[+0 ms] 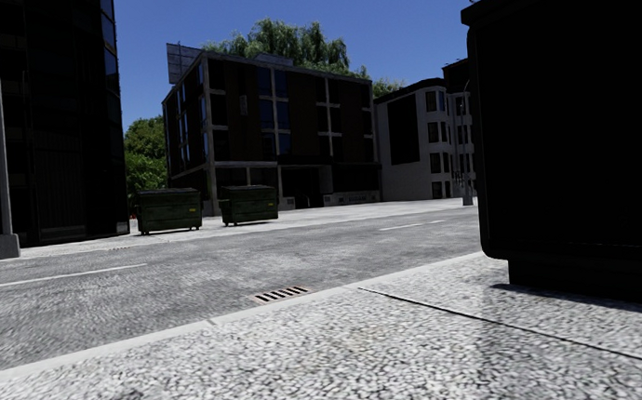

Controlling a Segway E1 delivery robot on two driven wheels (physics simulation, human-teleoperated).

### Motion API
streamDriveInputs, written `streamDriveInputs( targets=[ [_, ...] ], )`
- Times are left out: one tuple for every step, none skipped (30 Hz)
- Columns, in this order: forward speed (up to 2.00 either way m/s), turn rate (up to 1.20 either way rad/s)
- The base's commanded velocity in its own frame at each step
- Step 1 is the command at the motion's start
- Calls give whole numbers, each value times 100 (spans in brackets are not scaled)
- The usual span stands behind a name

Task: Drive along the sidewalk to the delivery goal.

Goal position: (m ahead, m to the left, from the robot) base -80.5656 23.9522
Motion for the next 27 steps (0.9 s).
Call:
streamDriveInputs(
  targets=[
    [0, 0],
    [0, 0],
    [0, 0],
    [0, 0],
    [0, 0],
    [0, 0],
    [0, 0],
    [0, 0],
    [0, 0],
    [0, 0],
    [0, 0],
    [0, 0],
    [0, 0],
    [0, 0],
    [0, 0],
    [0, 0],
    [0, 0],
    [0, 0],
    [0, 0],
    [0, 0],
    [0, 0],
    [0, 0],
    [0, 0],
    [0, 0],
    [0, 0],
    [0, 0],
    [0, 0]
  ],
)
